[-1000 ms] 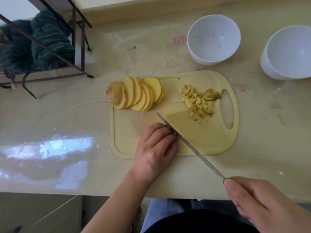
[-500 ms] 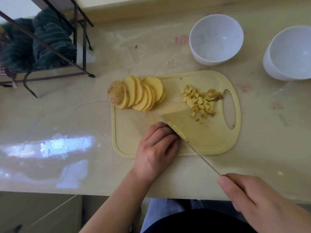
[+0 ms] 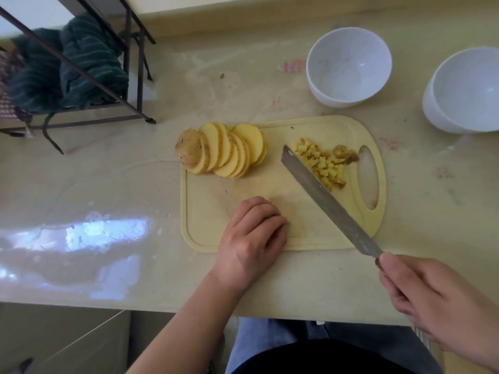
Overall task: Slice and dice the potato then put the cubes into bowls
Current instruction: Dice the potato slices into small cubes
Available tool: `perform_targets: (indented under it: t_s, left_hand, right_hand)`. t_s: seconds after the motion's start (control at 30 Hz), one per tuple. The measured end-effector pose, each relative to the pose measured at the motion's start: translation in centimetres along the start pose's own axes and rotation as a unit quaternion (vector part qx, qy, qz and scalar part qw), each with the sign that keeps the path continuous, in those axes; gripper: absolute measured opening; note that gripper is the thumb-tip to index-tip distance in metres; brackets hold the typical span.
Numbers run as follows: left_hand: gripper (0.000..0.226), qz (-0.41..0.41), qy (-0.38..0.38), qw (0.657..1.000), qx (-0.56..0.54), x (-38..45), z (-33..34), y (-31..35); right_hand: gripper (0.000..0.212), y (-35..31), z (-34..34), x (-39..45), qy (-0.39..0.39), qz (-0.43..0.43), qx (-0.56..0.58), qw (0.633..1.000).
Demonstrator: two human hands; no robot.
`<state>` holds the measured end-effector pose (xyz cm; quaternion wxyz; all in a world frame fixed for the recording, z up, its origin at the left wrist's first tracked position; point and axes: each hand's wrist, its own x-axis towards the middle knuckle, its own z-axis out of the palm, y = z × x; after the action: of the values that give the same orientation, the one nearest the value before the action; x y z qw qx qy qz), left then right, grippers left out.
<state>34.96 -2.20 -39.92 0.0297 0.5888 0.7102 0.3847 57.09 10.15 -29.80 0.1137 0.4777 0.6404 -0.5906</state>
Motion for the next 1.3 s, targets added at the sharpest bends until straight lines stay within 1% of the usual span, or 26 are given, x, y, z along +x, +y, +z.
perform_targets:
  t_s: [0.17,0.3,0.4,0.63,0.83,0.97,1.07,1.13,1.2,1.3]
  left_hand:
    - [0.007,0.004,0.009,1.000,0.002,-0.1,-0.7,0.2]
    - [0.007,-0.007,0.011,1.000,0.011,-0.3,-1.3,-0.1]
    - [0.007,-0.001,0.004,1.000,0.011,-0.2,-1.1,-0.3]
    - [0.007,0.006,0.007,1.000,0.005,-0.3,-0.9,-0.4]
    - [0.007,0.005,0.003,1.000,-0.001,-0.3,-0.8,-0.5]
    - [0.007,0.001,0.006,1.000,0.000,-0.2,-0.8,-0.4]
    - [0.006,0.000,0.005,1.000,-0.007,-0.3,-0.8,-0.5]
    - [0.006,0.001,0.000,1.000,-0.012,-0.3,-0.8,-0.6]
    - [0.006,0.001,-0.002,1.000,-0.013,-0.3,-0.8,-0.6]
    - [0.005,-0.003,0.002,1.000,-0.010,-0.3,-0.8,-0.5]
  right_hand:
    - [0.070,-0.3,0.8,-0.6,-0.022,-0.006,0.009,1.000]
    - [0.080,-0.5,1.7,-1.3,-0.034,-0.025,-0.032,0.999]
    - [0.085,-0.4,2.3,-1.5,-0.033,-0.036,-0.071,0.996]
    - [0.093,-0.1,2.5,-1.8,-0.029,-0.023,-0.092,0.995]
    - [0.092,0.3,2.3,-2.3,-0.043,-0.003,-0.100,0.994]
    - [0.085,-0.5,2.4,-2.3,-0.042,0.009,-0.126,0.991]
    - [0.095,-0.7,2.8,-1.3,-0.039,-0.005,-0.137,0.990]
    - [0.098,-0.5,3.2,-0.6,-0.033,-0.014,-0.137,0.990]
    - [0.095,-0.5,3.4,-0.2,-0.031,-0.020,-0.128,0.991]
    - [0.084,-0.1,3.1,-0.1,-0.029,-0.023,-0.102,0.994]
